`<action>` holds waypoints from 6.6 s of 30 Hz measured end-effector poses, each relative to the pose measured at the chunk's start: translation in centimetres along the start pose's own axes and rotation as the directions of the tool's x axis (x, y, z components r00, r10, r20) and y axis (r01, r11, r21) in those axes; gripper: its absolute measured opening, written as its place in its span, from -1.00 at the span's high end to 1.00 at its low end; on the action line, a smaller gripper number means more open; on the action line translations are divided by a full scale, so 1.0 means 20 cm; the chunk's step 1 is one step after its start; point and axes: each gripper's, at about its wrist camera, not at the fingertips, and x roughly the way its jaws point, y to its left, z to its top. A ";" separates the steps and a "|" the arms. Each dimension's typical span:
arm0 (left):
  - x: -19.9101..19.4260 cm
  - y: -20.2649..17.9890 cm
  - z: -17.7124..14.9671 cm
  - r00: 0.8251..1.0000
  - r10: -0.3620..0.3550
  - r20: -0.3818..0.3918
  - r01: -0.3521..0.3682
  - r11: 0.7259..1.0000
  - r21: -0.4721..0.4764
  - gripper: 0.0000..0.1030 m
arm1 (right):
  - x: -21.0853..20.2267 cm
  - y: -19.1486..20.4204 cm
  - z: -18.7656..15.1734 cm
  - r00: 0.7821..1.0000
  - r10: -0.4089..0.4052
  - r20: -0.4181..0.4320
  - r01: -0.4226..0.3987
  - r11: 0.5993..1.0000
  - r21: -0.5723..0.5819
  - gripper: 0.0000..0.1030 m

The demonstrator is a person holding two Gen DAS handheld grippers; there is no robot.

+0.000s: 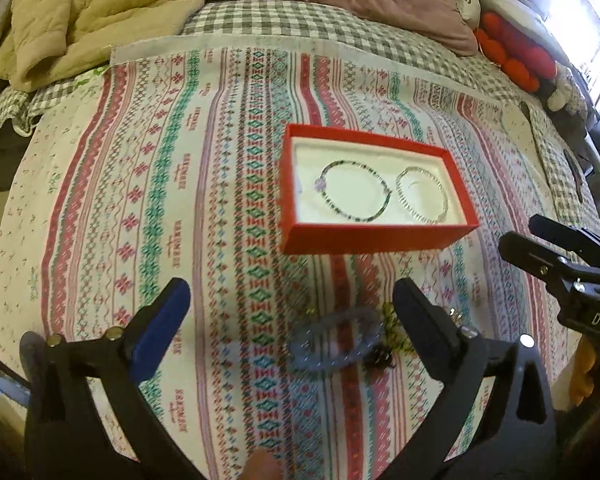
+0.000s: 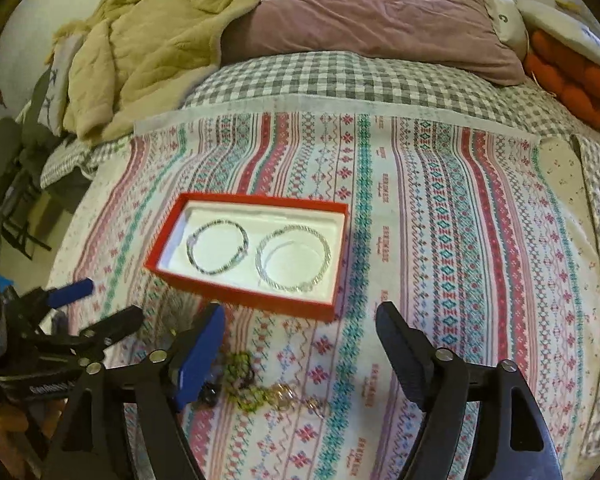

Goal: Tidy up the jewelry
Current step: 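Withdraw both open tools from the red box, then grasp the pale blue bead bracelet with the left tool while the right tool grasps the green bead bracelet, then carry both bead bracelets into the red box and open both tools, then withdraw both tools from the box toward the remaining jewelry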

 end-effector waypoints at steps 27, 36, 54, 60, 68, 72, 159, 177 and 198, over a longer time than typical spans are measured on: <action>0.12 0.12 -0.18 0.982 -0.036 -0.188 0.034 0.999 -0.014 -0.86 | 0.20 0.05 -0.20 0.973 -0.064 -0.223 0.054 0.997 -0.053 -0.68; 0.21 -0.05 -0.11 0.972 -0.135 -0.194 0.157 0.982 0.103 0.20 | 0.25 0.03 -0.17 0.970 -0.040 -0.241 0.042 0.999 0.003 -0.68; 0.45 -0.34 -0.05 0.975 -0.044 -0.219 0.114 0.942 0.317 0.46 | 0.35 0.08 -0.12 0.963 0.073 -0.258 -0.058 0.996 0.065 0.00; 0.46 -0.37 -0.06 0.973 -0.048 -0.227 0.113 0.952 0.284 0.74 | 0.40 0.14 -0.13 0.955 0.112 -0.276 -0.094 0.992 0.078 0.36; 0.41 -0.27 -0.04 0.973 -0.081 -0.215 0.127 0.970 0.209 0.75 | 0.48 0.21 -0.14 0.946 0.121 -0.300 -0.106 0.992 0.067 0.57; 0.39 -0.23 -0.05 0.974 -0.083 -0.212 0.126 0.973 0.194 0.75 | 0.54 0.22 -0.16 0.944 0.105 -0.312 -0.092 0.994 0.057 0.69; 0.15 -0.13 0.29 0.988 -0.084 0.133 0.074 0.994 0.074 0.19 | 0.23 -0.02 0.24 0.999 0.025 0.036 -0.028 0.996 0.088 0.69; -0.02 -0.07 0.01 0.998 0.019 0.062 -0.022 0.998 0.056 -0.98 | -0.02 -0.01 0.01 0.999 -0.020 0.042 0.019 1.000 0.025 -0.63; 0.06 0.07 -0.25 0.998 0.052 -0.032 -0.049 0.995 0.087 -0.99 | 0.06 0.00 -0.29 0.995 -0.088 -0.047 0.082 0.990 -0.116 -1.00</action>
